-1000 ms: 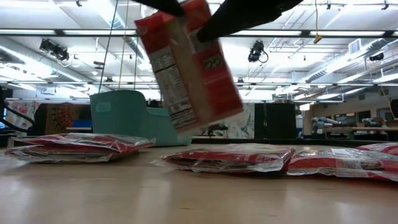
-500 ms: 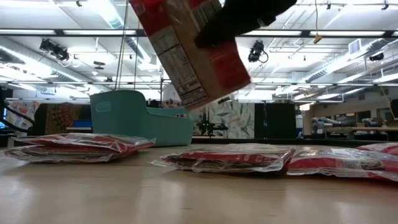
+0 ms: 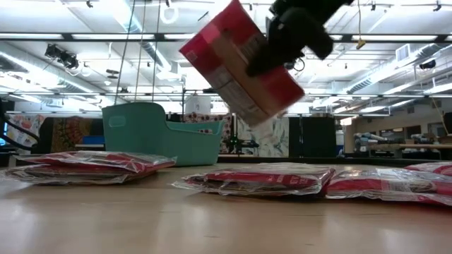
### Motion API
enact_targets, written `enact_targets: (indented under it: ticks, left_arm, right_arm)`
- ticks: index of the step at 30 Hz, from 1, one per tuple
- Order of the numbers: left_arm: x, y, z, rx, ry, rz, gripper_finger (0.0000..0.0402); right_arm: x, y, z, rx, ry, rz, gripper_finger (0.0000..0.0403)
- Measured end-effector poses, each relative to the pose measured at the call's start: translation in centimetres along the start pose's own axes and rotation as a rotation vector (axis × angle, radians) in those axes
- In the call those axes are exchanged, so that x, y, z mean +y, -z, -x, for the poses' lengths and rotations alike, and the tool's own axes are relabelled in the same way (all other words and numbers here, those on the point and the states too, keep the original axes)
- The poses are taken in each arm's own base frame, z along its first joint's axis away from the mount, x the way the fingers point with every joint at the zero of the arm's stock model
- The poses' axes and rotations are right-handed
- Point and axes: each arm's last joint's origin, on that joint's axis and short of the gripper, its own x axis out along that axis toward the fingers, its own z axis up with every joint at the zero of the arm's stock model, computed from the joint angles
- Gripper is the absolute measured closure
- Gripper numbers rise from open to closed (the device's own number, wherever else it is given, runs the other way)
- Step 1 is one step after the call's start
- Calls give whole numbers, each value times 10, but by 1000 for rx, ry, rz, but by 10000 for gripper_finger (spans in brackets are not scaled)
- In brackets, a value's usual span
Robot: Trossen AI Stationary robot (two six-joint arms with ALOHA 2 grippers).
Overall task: Sort popcorn bags into baskets
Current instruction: Put the popcorn bag into the green bin
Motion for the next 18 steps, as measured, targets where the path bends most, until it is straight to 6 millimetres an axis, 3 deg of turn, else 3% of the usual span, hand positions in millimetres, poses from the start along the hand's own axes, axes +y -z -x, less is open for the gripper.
enact_targets:
  ticks: [10, 18]
  left_arm:
    - [5, 45, 4, 17, 12, 116, 273]
    - [2, 60, 26, -21, 76, 137, 273]
  right_arm:
    - [-44, -17, -37, -64, 102, 254, 371]
    - [-83, -26, -78, -176, 165, 361, 369]
